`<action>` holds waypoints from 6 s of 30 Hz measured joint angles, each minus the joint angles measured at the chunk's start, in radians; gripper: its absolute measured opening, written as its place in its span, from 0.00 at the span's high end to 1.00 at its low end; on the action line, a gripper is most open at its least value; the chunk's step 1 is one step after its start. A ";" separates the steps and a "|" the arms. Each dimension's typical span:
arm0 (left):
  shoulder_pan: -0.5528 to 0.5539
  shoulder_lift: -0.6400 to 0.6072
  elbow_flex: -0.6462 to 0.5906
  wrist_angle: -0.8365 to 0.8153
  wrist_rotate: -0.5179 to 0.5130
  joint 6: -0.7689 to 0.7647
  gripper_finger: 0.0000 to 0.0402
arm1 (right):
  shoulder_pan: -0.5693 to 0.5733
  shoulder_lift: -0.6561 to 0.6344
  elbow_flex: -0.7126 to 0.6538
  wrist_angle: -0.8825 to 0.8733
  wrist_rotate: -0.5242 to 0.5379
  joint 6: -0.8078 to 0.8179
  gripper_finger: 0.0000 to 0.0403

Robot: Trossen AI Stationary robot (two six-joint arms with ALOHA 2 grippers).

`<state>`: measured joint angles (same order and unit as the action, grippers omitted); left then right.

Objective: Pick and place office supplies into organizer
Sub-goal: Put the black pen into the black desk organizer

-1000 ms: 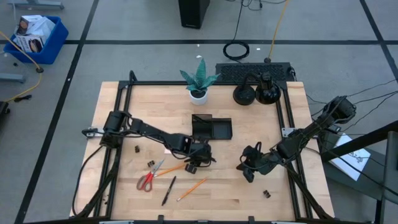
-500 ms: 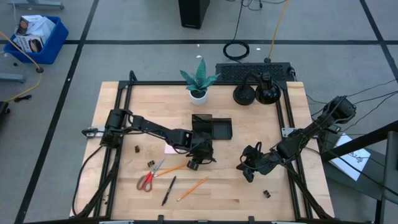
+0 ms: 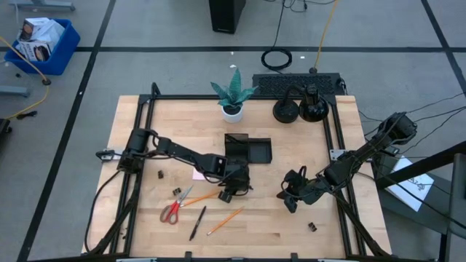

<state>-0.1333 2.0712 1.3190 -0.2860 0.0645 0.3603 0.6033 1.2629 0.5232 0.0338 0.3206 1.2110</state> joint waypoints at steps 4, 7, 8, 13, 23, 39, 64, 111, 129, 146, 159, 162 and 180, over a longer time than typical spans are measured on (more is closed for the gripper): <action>0.017 0.002 0.000 -0.009 0.057 -0.018 0.65 | -0.001 0.000 0.000 0.000 0.023 0.014 0.98; 0.022 0.002 0.000 -0.014 0.072 -0.034 0.73 | -0.001 0.000 0.000 0.000 0.045 0.034 0.98; 0.023 0.002 0.000 -0.015 0.072 -0.037 0.76 | -0.001 0.000 0.000 0.000 0.048 0.034 0.98; 0.020 0.014 0.000 -0.006 0.039 -0.005 0.89 | -0.001 0.000 0.000 0.000 0.049 0.035 0.98; 0.022 0.027 0.002 0.008 0.009 -0.090 0.97 | -0.001 0.000 0.000 0.000 0.050 0.060 0.98; 0.023 0.013 0.049 -0.043 0.004 -0.138 0.97 | -0.001 0.000 0.000 0.000 0.101 0.053 0.98; 0.038 0.002 0.114 -0.080 0.017 -0.290 0.98 | 0.000 0.000 0.000 0.001 0.255 0.033 0.98; 0.079 -0.163 0.115 0.080 0.093 -0.543 0.95 | -0.108 0.187 0.000 0.491 0.493 -0.372 0.31; 0.074 -0.160 0.115 0.063 0.093 -0.512 0.94 | -0.096 0.144 0.000 0.555 0.467 -0.486 0.35; 0.077 -0.160 0.115 0.080 0.101 -0.528 0.97 | -0.091 0.115 0.000 0.523 0.429 -0.516 0.46; 0.076 -0.161 0.115 0.081 0.109 -0.528 0.97 | -0.093 0.116 -0.002 0.538 0.385 -0.522 0.72; 0.076 -0.162 0.115 0.081 0.109 -0.529 0.95 | -0.099 0.116 -0.002 0.556 0.385 -0.528 0.75; 0.076 -0.161 0.113 0.108 0.098 -0.553 0.99 | -0.166 0.115 -0.001 0.640 0.309 -0.521 0.92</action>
<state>-0.0570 1.9099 1.4315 -0.1783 0.1621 -0.1928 0.4368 1.3775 0.5220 0.6741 0.6297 0.6897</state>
